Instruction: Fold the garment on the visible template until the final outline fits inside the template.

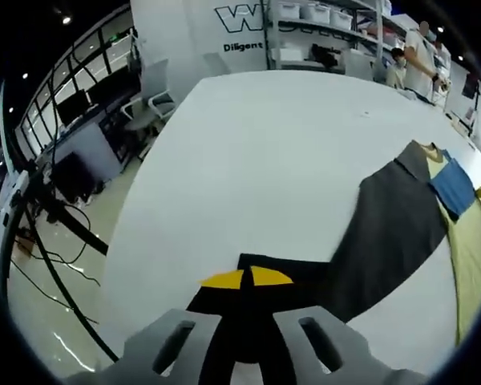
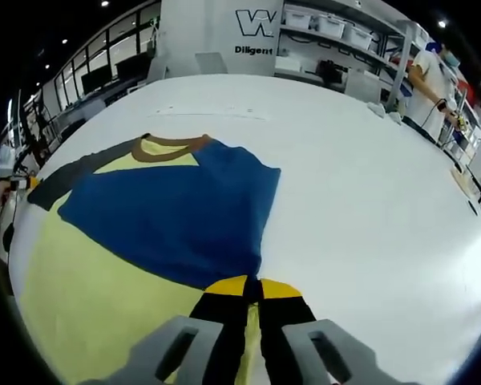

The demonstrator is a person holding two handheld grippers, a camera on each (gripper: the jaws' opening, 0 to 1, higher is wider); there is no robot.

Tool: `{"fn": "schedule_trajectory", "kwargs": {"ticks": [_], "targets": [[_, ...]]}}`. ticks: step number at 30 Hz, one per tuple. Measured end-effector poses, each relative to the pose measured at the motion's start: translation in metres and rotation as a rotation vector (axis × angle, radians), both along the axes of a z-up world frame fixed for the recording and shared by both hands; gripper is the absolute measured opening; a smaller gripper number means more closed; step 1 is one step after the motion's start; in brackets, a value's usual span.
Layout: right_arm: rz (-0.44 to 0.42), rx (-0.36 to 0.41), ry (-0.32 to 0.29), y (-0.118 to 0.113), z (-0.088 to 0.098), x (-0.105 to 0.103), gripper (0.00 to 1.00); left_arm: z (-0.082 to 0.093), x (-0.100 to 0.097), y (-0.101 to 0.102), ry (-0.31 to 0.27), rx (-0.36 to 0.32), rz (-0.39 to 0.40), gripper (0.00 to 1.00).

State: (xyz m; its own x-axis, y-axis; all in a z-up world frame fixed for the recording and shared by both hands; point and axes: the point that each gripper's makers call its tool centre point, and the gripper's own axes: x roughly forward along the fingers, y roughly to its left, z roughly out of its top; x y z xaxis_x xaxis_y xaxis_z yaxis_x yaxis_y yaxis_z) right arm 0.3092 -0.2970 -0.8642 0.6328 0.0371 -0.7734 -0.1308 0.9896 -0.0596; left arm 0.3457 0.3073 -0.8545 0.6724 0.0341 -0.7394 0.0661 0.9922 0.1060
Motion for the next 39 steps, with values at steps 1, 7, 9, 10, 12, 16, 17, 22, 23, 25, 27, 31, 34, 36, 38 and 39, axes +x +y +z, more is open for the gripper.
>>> {"fn": "schedule_trajectory", "kwargs": {"ticks": [1, 7, 9, 10, 12, 16, 17, 22, 23, 25, 27, 31, 34, 36, 38, 39], "targets": [[0.000, 0.000, 0.000, 0.000, 0.000, 0.000, 0.00, 0.001, 0.002, 0.002, -0.004, 0.020, -0.012, 0.02], [-0.001, 0.004, -0.001, 0.000, 0.000, 0.000, 0.00, 0.000, 0.004, 0.016, -0.014, 0.034, 0.025, 0.02], [-0.004, 0.011, -0.001, 0.000, 0.000, 0.000, 0.00, 0.000, 0.005, 0.023, -0.018, 0.038, 0.049, 0.02], [-0.007, 0.016, -0.002, 0.000, 0.000, 0.000, 0.00, -0.001, 0.004, 0.028, -0.011, 0.037, 0.077, 0.02], [-0.007, 0.019, -0.004, 0.000, 0.000, 0.000, 0.00, 0.000, 0.004, 0.031, -0.017, 0.054, 0.084, 0.01], [-0.009, 0.021, -0.003, 0.000, 0.000, 0.000, 0.00, 0.003, 0.002, 0.028, -0.026, 0.044, 0.052, 0.02], [-0.009, 0.017, 0.000, 0.001, 0.000, 0.000, 0.00, 0.005, 0.002, 0.027, -0.029, 0.048, 0.039, 0.02], [-0.007, 0.013, 0.003, 0.001, 0.000, 0.000, 0.00, 0.022, 0.012, 0.019, -0.107, 0.004, -0.006, 0.06], [-0.008, 0.014, 0.003, 0.001, 0.000, 0.000, 0.00, 0.022, 0.013, 0.018, -0.110, 0.003, -0.015, 0.14], [-0.009, 0.017, 0.003, 0.001, 0.000, 0.000, 0.00, 0.019, 0.013, 0.014, -0.096, -0.013, -0.039, 0.26], [-0.010, 0.019, 0.003, 0.001, 0.000, 0.000, 0.00, 0.013, 0.010, 0.009, -0.068, -0.042, -0.054, 0.31], [-0.014, 0.026, 0.003, 0.001, 0.000, 0.000, 0.00, 0.001, 0.002, 0.005, -0.012, -0.058, -0.089, 0.26], [-0.014, 0.032, 0.004, 0.001, 0.000, 0.001, 0.00, 0.006, 0.005, 0.007, -0.024, -0.061, -0.069, 0.20], [-0.013, 0.033, 0.004, 0.001, 0.000, 0.001, 0.00, 0.006, 0.008, 0.006, -0.025, -0.061, -0.055, 0.10], [-0.011, 0.032, 0.003, 0.001, 0.000, 0.001, 0.00, 0.003, 0.009, 0.003, -0.018, -0.054, -0.059, 0.06], [-0.013, 0.033, 0.003, 0.001, 0.000, 0.001, 0.00, 0.003, 0.009, 0.003, -0.017, -0.054, -0.054, 0.06]]}}
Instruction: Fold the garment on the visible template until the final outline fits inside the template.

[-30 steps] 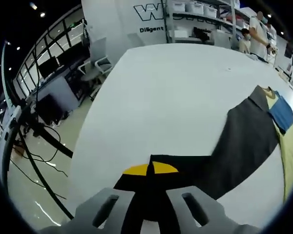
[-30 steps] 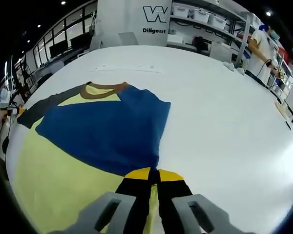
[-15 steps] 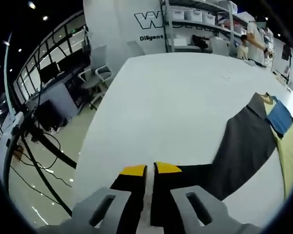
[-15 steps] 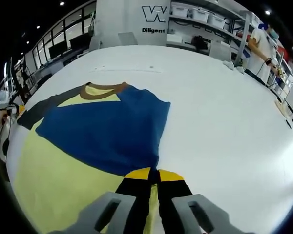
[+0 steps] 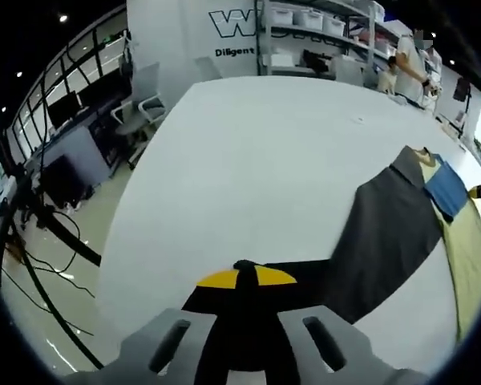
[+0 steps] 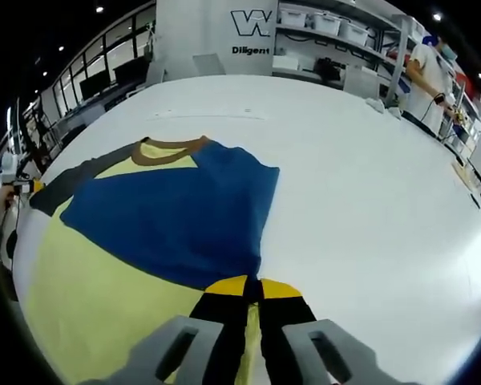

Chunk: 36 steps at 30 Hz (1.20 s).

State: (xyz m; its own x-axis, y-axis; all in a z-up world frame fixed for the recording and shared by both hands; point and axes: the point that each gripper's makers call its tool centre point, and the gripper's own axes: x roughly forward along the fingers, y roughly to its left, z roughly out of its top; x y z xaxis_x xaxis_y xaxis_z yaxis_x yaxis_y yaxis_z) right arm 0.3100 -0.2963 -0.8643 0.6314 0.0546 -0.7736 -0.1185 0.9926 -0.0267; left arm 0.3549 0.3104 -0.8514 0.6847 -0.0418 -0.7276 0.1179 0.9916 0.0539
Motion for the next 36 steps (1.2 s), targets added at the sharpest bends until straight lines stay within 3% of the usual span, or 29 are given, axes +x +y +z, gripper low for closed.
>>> {"fn": "schedule_trajectory", "kwargs": {"ticks": [3, 5, 9, 12, 15, 18, 21, 26, 30, 32, 36], "targets": [[0.001, 0.000, 0.000, 0.000, 0.000, 0.000, 0.00, -0.001, 0.001, 0.000, 0.002, 0.003, 0.012, 0.05], [0.002, 0.000, 0.001, 0.000, 0.000, 0.000, 0.00, 0.000, 0.001, 0.010, 0.000, 0.051, 0.052, 0.05], [0.002, -0.002, 0.001, 0.000, 0.000, 0.000, 0.00, 0.012, 0.008, 0.025, -0.060, 0.040, 0.113, 0.05], [0.004, -0.002, 0.001, 0.000, 0.000, 0.000, 0.00, 0.017, 0.008, 0.039, -0.073, 0.080, 0.133, 0.05], [0.001, 0.000, 0.001, 0.000, 0.000, 0.000, 0.00, 0.011, 0.008, 0.043, -0.066, 0.056, 0.152, 0.05], [0.001, -0.002, 0.001, 0.000, 0.000, 0.000, 0.00, -0.001, 0.007, 0.043, -0.016, 0.108, 0.120, 0.05], [-0.004, 0.000, 0.002, 0.000, 0.000, 0.000, 0.00, -0.004, 0.005, 0.040, 0.005, 0.118, 0.126, 0.05], [-0.010, 0.008, 0.002, 0.000, 0.000, -0.001, 0.00, -0.002, 0.007, 0.041, -0.004, 0.146, 0.089, 0.06], [-0.039, 0.038, -0.009, -0.002, 0.000, -0.001, 0.00, 0.002, 0.002, 0.035, -0.011, 0.081, 0.093, 0.16], [-0.050, 0.051, -0.020, -0.003, 0.001, -0.002, 0.06, 0.005, -0.001, 0.033, -0.014, 0.063, 0.094, 0.18], [-0.061, 0.098, -0.064, 0.001, 0.006, -0.002, 0.29, 0.012, -0.008, 0.028, -0.022, 0.044, 0.073, 0.22]]}}
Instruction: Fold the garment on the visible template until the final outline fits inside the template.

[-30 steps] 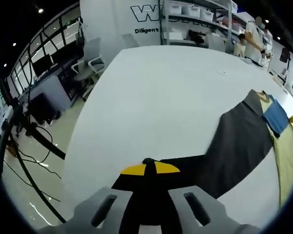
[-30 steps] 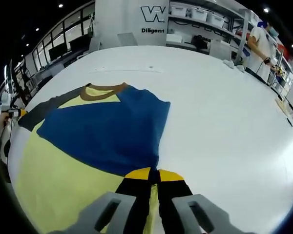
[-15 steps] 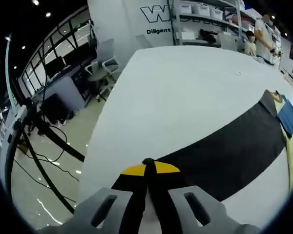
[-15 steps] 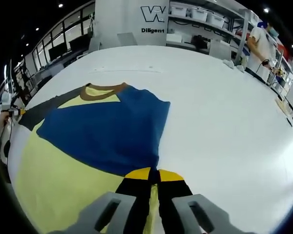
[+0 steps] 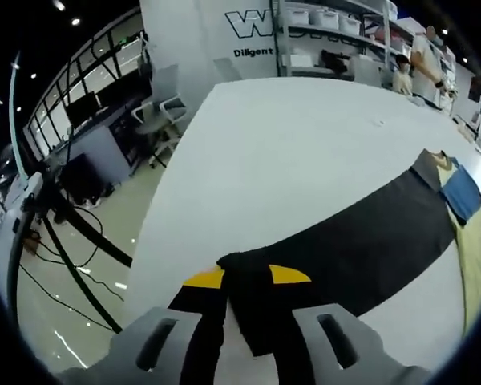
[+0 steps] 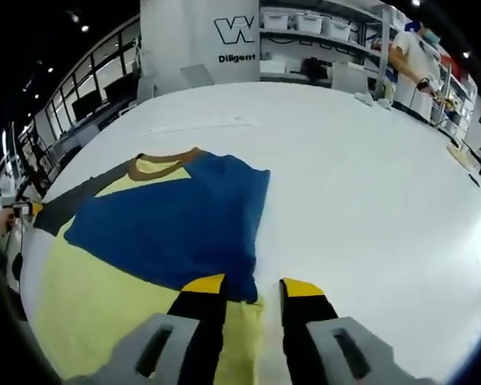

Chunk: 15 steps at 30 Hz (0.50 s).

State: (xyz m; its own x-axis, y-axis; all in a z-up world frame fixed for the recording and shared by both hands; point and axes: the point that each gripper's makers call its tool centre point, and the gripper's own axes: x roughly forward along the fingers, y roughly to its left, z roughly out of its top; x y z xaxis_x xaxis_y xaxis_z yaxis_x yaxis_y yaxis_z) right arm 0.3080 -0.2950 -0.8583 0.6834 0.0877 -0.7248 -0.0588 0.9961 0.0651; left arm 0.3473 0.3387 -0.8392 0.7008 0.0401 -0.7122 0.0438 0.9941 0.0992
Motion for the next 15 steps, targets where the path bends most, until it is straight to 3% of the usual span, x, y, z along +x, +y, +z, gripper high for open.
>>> {"fn": "schedule_trajectory", "kwargs": {"ticks": [6, 8, 15], "targets": [[0.066, 0.075, -0.058, 0.025, 0.019, -0.003, 0.57, 0.001, -0.010, -0.006, 0.022, 0.003, -0.009, 0.26], [0.090, 0.094, -0.093, 0.032, 0.031, -0.005, 0.63, 0.001, -0.012, -0.006, 0.031, 0.004, -0.006, 0.27], [0.188, 0.119, -0.094, 0.057, 0.055, -0.029, 0.76, -0.005, -0.025, -0.009, 0.090, -0.003, 0.024, 0.26]]}}
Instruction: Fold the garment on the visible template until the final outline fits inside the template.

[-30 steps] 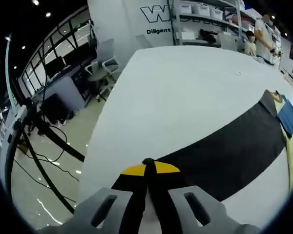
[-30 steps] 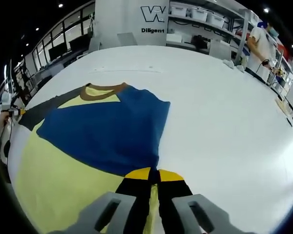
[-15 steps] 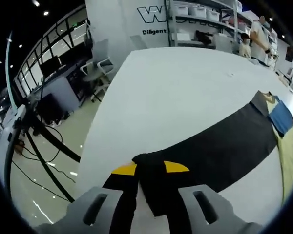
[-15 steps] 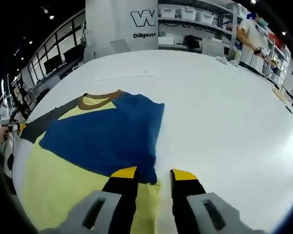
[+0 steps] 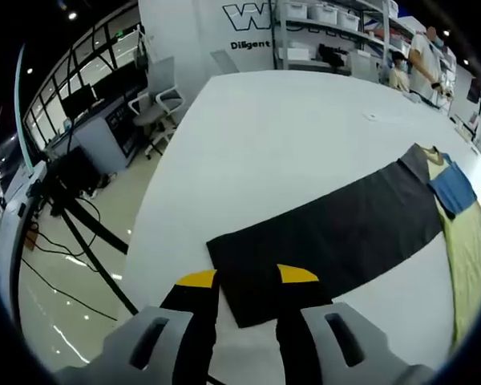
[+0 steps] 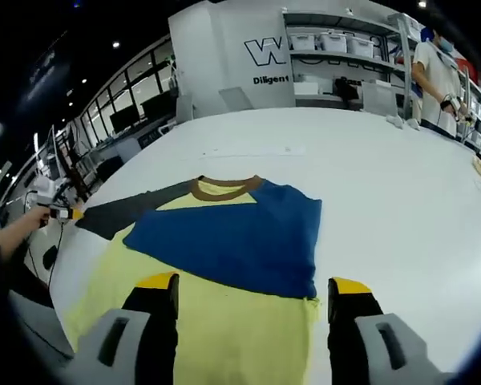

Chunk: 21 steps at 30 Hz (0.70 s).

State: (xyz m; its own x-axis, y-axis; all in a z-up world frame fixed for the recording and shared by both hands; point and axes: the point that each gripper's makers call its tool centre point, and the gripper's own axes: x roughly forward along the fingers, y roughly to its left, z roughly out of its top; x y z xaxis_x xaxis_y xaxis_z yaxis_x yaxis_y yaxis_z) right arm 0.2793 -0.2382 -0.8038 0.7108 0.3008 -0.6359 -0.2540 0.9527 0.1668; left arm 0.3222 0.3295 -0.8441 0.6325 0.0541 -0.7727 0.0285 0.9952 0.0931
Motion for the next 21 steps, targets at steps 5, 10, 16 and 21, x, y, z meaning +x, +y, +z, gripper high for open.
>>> {"fn": "schedule_trajectory", "kwargs": {"ticks": [5, 10, 16, 21], "targets": [[0.053, 0.007, -0.010, 0.014, 0.016, -0.023, 0.84, -0.004, -0.005, 0.001, 0.026, 0.014, 0.005, 0.25], [0.098, 0.013, -0.007, 0.022, 0.025, -0.049, 0.90, -0.002, -0.007, 0.001, 0.022, 0.000, 0.017, 0.25], [0.138, -0.018, -0.014, 0.026, 0.031, -0.071, 0.92, -0.005, -0.009, 0.002, 0.024, -0.007, 0.036, 0.24], [0.140, -0.032, -0.021, 0.026, 0.033, -0.075, 0.91, -0.009, -0.011, 0.004, 0.032, -0.017, 0.056, 0.20]]}}
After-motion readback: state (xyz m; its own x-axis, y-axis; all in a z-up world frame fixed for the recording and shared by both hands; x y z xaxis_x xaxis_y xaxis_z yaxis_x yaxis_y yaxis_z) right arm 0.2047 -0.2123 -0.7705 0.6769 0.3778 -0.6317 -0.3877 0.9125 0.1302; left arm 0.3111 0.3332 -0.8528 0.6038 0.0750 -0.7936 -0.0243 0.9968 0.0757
